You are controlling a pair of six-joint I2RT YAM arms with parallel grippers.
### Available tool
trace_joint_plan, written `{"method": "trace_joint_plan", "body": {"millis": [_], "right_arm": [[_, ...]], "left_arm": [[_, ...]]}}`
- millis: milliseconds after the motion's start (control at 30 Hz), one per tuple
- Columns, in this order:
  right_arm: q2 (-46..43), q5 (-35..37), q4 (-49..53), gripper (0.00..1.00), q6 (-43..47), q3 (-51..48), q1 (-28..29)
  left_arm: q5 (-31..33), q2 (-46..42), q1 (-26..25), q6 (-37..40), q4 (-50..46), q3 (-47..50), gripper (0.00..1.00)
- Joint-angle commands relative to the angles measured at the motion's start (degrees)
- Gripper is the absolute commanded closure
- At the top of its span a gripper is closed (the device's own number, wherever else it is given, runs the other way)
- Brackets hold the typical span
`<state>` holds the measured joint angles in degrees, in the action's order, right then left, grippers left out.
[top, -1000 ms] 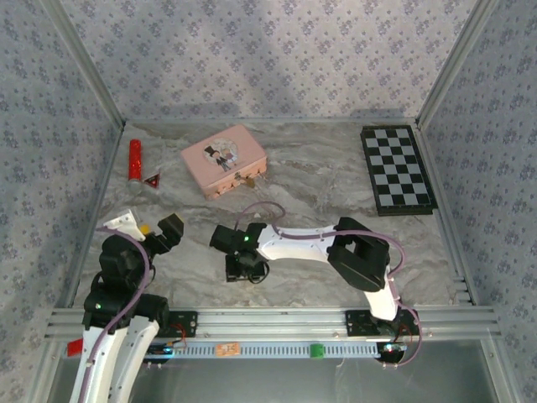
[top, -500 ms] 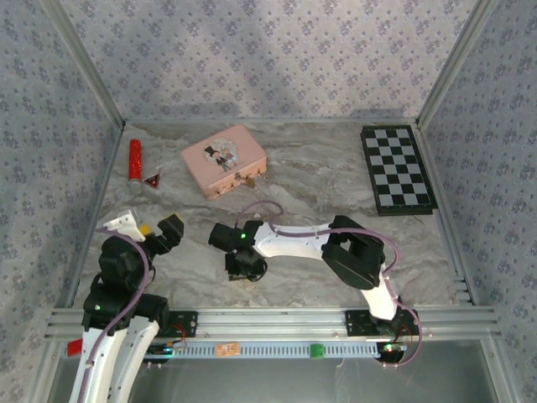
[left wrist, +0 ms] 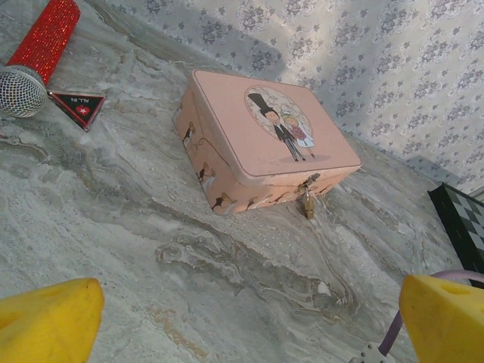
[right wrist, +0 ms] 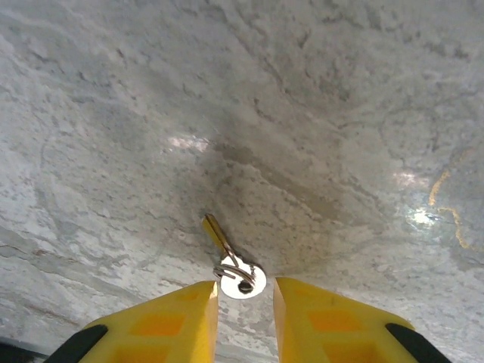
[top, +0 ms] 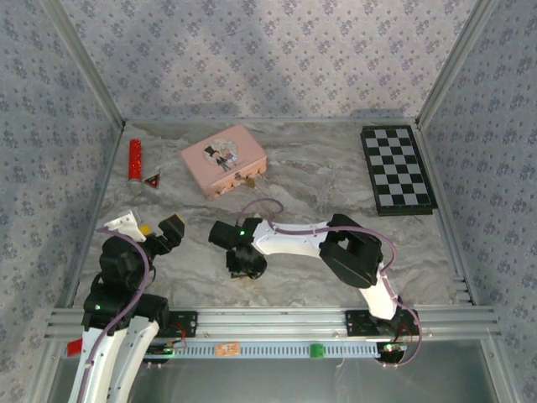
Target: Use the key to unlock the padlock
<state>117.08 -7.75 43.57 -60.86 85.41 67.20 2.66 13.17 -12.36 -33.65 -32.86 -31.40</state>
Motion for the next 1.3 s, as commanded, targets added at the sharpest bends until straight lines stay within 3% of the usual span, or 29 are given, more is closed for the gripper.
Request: {"method": "trace_joint_plan", "body": {"millis": [0,500,667,833,1267], "right_arm": [[2.07,1.56,2.78,0.74,1.13,2.4,-0.28],[4.27,1.2,5.52,0.76,2.05,3.63,-0.25],[4.82,1.27,6.12,0.69,2.48,4.14,-0.02],[6.09,3.22,9.99,0.68,3.54,6.64,0.65],[6.38,9.25,15.5,0.83,4.41,9.24,2.45]], "left_arm": [[0.53,-0.28,-0.29,0.51,0.7,0.31,0.0],[0.42,-0.17,-0.3,0.6,0.71,0.37,0.0],[0.42,-0.24,-0.3,0.6,0.87,0.44,0.0],[0.51,-0.28,-0.3,0.6,0.95,0.52,0.0],[0.79,-0.42,-0.04,0.6,1.05,0.81,0.0]]}}
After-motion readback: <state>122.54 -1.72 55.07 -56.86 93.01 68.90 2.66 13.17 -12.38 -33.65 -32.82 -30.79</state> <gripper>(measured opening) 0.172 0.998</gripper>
